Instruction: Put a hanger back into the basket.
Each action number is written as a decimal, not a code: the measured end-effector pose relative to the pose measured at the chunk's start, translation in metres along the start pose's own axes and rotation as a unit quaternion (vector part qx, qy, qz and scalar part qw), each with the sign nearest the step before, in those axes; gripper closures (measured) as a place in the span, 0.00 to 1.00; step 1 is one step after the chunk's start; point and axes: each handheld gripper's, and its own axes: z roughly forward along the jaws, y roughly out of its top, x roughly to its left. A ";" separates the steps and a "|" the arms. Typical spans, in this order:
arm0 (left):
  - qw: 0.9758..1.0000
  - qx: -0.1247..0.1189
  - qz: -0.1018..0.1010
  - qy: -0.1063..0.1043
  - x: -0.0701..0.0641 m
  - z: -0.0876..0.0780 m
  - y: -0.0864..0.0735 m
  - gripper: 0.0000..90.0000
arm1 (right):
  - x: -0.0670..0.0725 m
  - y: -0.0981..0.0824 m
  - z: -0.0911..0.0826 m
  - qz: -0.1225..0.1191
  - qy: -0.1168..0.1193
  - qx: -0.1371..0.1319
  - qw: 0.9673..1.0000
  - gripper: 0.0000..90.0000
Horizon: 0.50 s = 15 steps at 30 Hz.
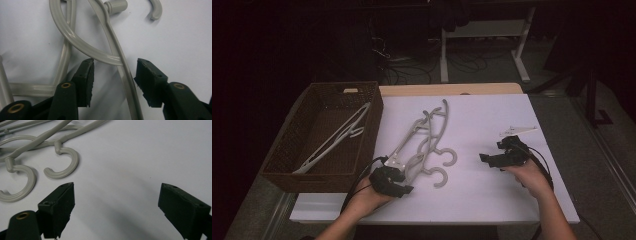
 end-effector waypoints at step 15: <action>1.000 0.008 -0.001 0.020 0.005 0.000 0.002 0.79 | 0.000 0.000 0.001 -0.001 -0.001 0.001 1.000 0.15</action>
